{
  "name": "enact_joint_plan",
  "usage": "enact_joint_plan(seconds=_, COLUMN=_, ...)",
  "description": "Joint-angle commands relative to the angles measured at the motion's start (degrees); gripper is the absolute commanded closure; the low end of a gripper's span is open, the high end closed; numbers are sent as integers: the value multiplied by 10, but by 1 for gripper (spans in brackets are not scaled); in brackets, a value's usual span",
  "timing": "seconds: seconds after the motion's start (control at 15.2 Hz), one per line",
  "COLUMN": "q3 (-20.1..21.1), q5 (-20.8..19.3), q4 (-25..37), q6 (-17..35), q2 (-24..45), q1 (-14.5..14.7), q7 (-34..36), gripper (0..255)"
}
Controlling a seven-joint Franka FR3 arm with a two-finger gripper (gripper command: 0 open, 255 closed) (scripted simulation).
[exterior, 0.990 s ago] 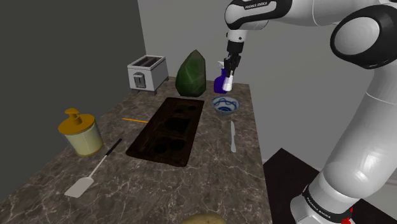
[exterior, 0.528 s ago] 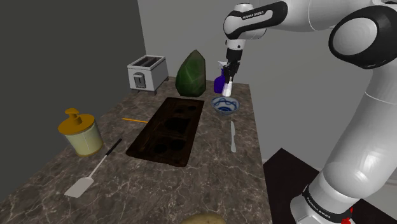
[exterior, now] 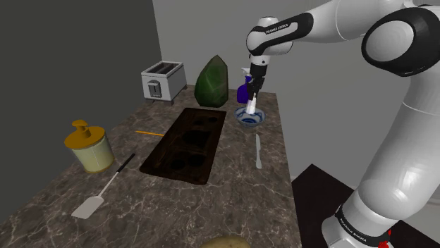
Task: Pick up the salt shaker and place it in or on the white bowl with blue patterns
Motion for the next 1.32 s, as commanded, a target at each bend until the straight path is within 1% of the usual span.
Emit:
enact_joint_plan(seconds=0.0, q3=1, q5=1, q4=-14, q6=19, q2=5, q1=1, q7=-1, gripper=255)
enact_joint_plan(seconds=0.53, q3=1, q5=1, q4=-14, q6=19, q2=5, q1=1, q7=-1, gripper=255)
enact_joint_plan(seconds=0.59, q3=1, q5=1, q4=-14, q6=19, q2=5, q1=1, q7=-1, gripper=0)
enact_joint_plan(seconds=0.92, q3=1, q5=1, q4=-14, q6=19, q2=5, q1=1, q7=-1, gripper=0)
enact_joint_plan(seconds=1.19, q3=-2, q5=-2, q4=44, q6=-51, q2=-7, q1=-2, q7=2, gripper=0)
enact_joint_plan(seconds=1.25, q3=-2, q5=-2, q4=44, q6=-51, q2=-7, q1=-2, q7=2, gripper=0)
